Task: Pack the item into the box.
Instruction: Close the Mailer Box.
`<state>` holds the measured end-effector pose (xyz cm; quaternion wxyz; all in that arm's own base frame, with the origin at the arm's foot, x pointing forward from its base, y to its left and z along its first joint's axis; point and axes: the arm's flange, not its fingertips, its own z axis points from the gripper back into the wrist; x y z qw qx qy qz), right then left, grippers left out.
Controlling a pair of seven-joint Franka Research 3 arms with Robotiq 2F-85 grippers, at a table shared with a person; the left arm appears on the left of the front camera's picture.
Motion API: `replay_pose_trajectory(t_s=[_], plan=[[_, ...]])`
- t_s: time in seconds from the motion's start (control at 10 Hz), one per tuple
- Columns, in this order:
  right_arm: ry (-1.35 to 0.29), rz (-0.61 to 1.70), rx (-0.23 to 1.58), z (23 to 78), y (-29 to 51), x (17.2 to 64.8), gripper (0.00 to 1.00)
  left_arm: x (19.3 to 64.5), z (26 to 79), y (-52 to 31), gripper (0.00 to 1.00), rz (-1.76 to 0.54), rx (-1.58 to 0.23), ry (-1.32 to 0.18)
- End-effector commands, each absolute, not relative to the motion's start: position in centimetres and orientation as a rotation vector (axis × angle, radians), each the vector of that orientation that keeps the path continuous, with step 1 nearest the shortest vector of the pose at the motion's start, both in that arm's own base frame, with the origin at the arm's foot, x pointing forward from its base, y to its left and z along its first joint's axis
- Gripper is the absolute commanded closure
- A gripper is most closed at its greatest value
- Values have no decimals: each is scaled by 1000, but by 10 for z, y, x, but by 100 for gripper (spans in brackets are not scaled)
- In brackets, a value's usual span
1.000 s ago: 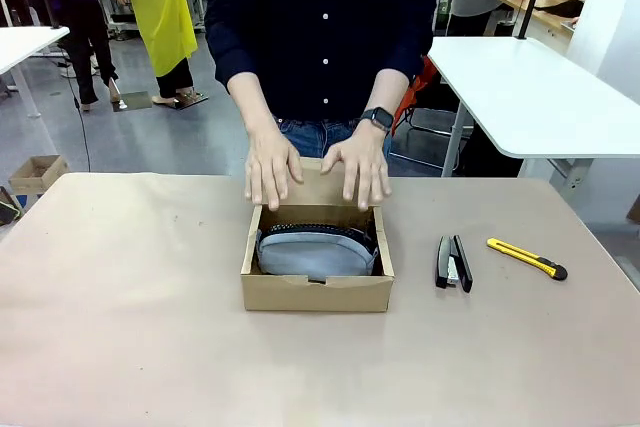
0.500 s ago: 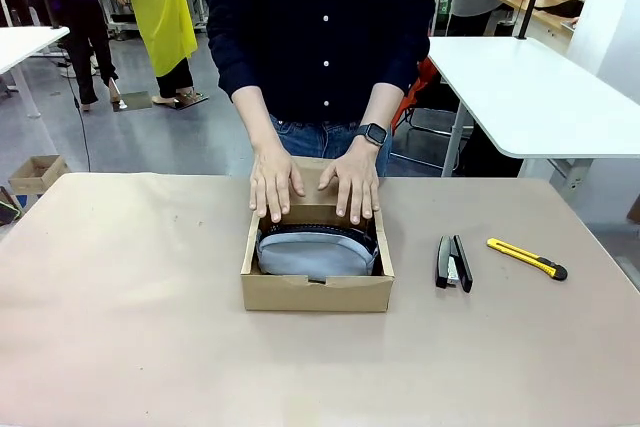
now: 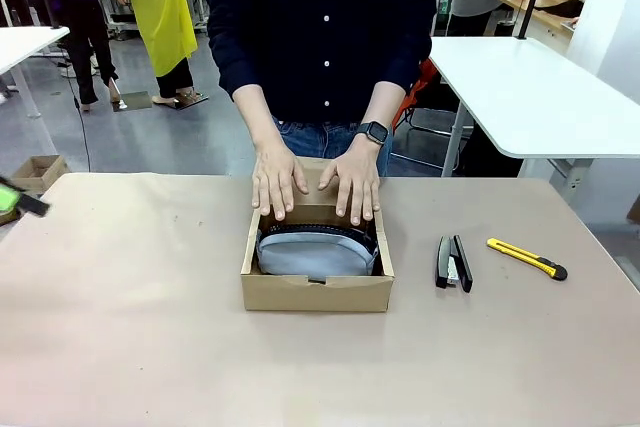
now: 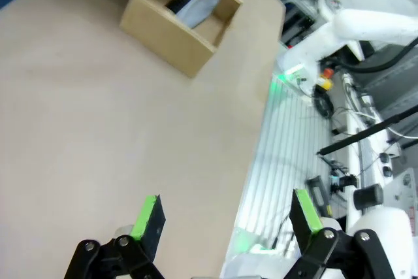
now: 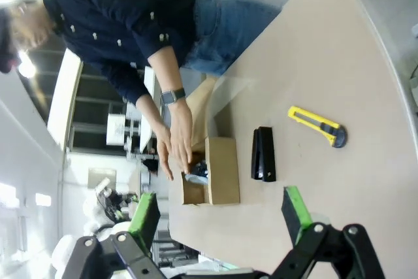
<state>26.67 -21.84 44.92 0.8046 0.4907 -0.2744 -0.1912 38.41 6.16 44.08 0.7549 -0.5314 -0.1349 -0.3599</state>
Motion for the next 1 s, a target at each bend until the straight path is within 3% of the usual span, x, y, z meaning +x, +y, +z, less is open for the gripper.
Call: replay_pose_trajectory(t_s=[0.0,0.3,0.6,0.7,0.9], plan=[[-562,-326,1104,428,-157,311,0,433,445,-11,0,-461,-1276,-272],[-542,-305,1175,384,-67,352,0,458,418,-68,0,-123,-1395,-239],[-491,-345,1148,350,10,365,0,461,406,-43,0,-96,-1394,-282],[-464,-337,1164,382,-46,398,0,471,406,-67,0,-62,-1387,-241],[-464,-337,1164,382,-46,398,0,471,406,-67,0,-62,-1387,-241]])
